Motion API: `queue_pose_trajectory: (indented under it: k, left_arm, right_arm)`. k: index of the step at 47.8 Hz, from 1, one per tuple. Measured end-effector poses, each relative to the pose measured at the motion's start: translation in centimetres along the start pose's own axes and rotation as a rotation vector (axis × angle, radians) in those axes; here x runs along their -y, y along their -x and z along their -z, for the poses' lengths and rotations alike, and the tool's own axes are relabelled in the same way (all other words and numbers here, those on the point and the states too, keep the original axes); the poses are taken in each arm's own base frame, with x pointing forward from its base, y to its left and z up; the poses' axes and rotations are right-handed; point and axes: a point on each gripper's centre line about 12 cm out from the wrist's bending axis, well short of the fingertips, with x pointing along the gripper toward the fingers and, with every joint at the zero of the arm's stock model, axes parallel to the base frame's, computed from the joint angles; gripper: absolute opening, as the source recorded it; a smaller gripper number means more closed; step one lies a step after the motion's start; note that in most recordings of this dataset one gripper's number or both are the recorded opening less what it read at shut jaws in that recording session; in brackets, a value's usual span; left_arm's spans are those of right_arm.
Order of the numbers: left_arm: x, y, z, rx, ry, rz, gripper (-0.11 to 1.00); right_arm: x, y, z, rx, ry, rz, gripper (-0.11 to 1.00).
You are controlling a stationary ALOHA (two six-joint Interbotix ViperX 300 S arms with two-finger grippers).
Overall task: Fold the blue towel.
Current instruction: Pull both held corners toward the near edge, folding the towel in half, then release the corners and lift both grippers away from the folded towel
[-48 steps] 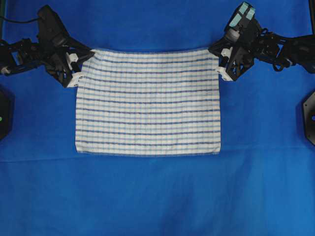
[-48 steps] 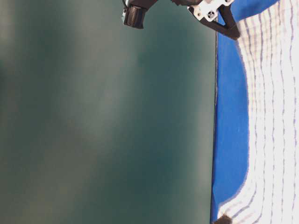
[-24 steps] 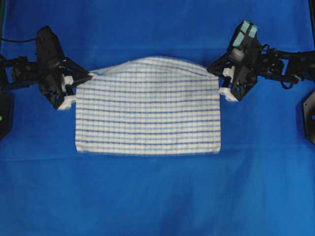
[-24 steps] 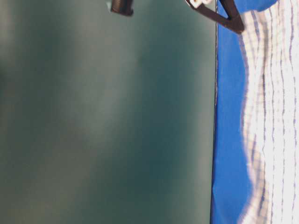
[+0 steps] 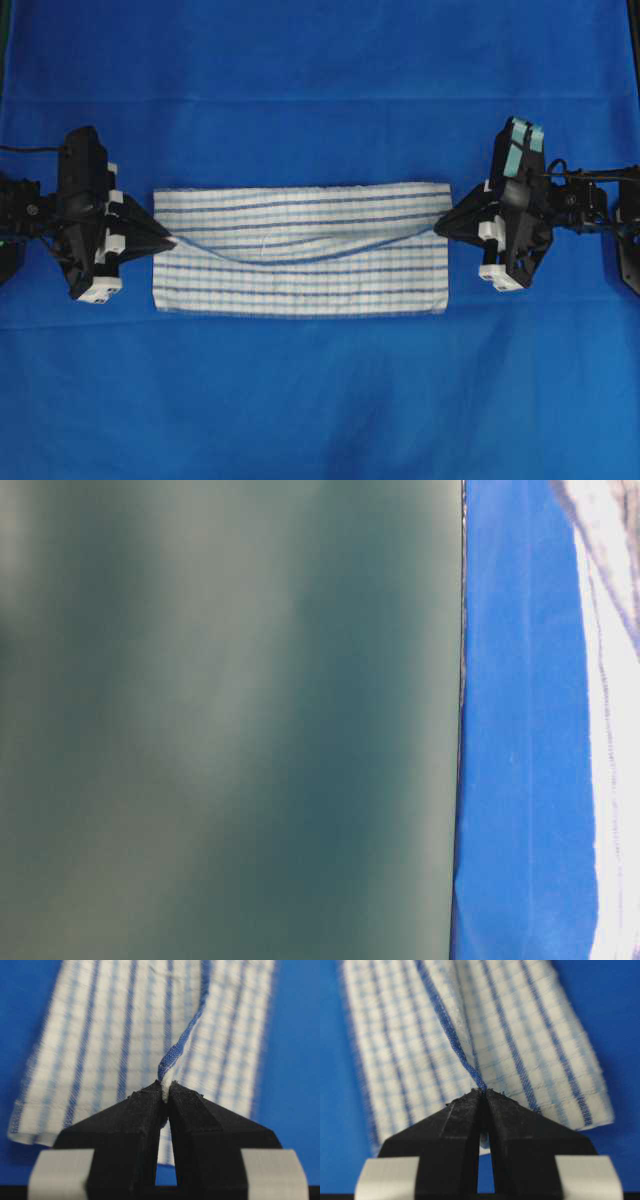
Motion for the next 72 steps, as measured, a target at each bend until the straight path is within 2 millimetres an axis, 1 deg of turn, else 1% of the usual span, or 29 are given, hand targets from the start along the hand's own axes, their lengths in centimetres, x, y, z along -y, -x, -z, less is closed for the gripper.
queue_pose_trajectory:
  k: [11, 23, 36, 49, 51, 53, 55, 58, 59, 62, 64, 65, 68, 72]
  left_arm:
    - [1.6, 0.1, 0.6, -0.026, -0.021, 0.055, 0.02]
    - [2.4, 0.1, 1.0, -0.038, -0.043, 0.083, 0.02]
    - [2.7, 0.0, 1.3, -0.050, -0.052, 0.090, 0.02]
    - [2.9, -0.5, 0.9, -0.057, -0.055, 0.088, 0.03]
    - [2.9, -0.5, 0.9, -0.060, -0.054, 0.086, 0.05]
    - [2.9, -0.5, 1.0, -0.066, -0.054, 0.085, 0.12]
    - [2.9, -0.5, 1.0, -0.072, -0.053, 0.083, 0.23]
    - [2.9, -0.5, 0.9, -0.075, -0.053, 0.082, 0.41]
    - [2.9, -0.4, 1.0, -0.079, -0.053, 0.080, 0.49]
    - [2.9, -0.2, 0.7, -0.077, -0.053, 0.082, 0.66]
    - [3.0, -0.1, 0.6, -0.074, -0.056, 0.083, 0.74]
    - [3.0, 0.1, 0.6, -0.077, -0.056, 0.083, 0.76]
    - [3.0, 0.5, 0.3, -0.074, -0.060, 0.085, 0.74]
    - [2.7, 1.2, -0.4, -0.051, -0.051, 0.075, 0.70]
  right_arm:
    - [-2.1, 0.1, 0.8, -0.025, 0.002, -0.059, 0.05]
    - [-3.2, 0.2, 1.2, -0.039, 0.007, -0.092, 0.05]
    - [-3.4, 0.2, 1.4, -0.047, 0.003, -0.098, 0.05]
    - [-3.4, -0.3, 1.7, -0.084, 0.003, -0.082, 0.06]
    - [-3.4, -0.4, 1.7, -0.092, 0.003, -0.079, 0.08]
    - [-3.4, -0.6, 1.7, -0.098, 0.004, -0.077, 0.19]
    - [-3.5, -0.7, 1.5, -0.097, 0.005, -0.079, 0.32]
    - [-3.7, -0.9, 1.3, -0.096, 0.005, -0.079, 0.51]
    - [-3.7, -0.9, 1.2, -0.093, 0.003, -0.080, 0.56]
    - [-3.8, -0.9, 0.9, -0.089, 0.006, -0.083, 0.67]
    - [-3.9, -0.9, 0.8, -0.084, 0.011, -0.085, 0.67]
    - [-3.9, -0.9, 0.7, -0.084, 0.013, -0.085, 0.65]
    - [-4.0, -0.7, 0.5, -0.077, 0.019, -0.088, 0.63]
    - [-3.7, -0.3, -0.1, -0.060, 0.018, -0.084, 0.63]
